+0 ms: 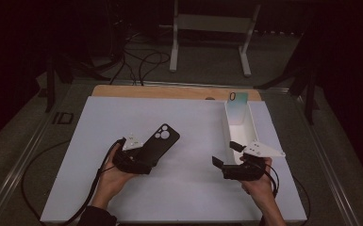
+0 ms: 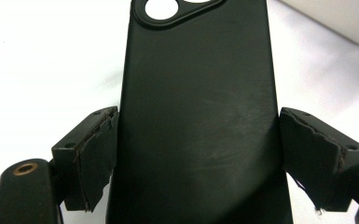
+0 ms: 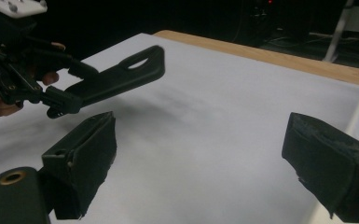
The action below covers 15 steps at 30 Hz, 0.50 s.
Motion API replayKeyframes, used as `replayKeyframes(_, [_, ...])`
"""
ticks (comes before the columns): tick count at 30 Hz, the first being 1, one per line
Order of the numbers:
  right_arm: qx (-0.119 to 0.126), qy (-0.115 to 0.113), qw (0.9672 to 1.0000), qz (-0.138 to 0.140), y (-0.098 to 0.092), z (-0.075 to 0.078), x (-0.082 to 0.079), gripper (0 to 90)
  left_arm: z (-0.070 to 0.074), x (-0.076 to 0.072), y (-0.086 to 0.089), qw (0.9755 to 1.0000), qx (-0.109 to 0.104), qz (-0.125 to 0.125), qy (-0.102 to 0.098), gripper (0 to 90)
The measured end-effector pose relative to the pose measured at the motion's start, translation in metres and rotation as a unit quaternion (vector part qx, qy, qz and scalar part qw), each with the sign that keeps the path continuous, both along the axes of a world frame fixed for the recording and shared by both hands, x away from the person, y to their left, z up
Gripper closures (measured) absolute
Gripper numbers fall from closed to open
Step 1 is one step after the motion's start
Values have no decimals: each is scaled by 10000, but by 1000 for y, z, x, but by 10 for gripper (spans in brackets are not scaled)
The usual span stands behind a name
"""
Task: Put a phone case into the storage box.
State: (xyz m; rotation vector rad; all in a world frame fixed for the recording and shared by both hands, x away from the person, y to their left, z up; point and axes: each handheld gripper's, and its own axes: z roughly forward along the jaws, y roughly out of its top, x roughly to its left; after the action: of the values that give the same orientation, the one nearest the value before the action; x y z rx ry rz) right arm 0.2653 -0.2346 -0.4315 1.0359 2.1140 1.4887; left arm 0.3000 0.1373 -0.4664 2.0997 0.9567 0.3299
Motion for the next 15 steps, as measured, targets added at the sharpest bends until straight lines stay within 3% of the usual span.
replayKeyframes(15, [93,257,9991,331,32,14,15,111,21,-14,-18,9988,-144,-333,-332,155])
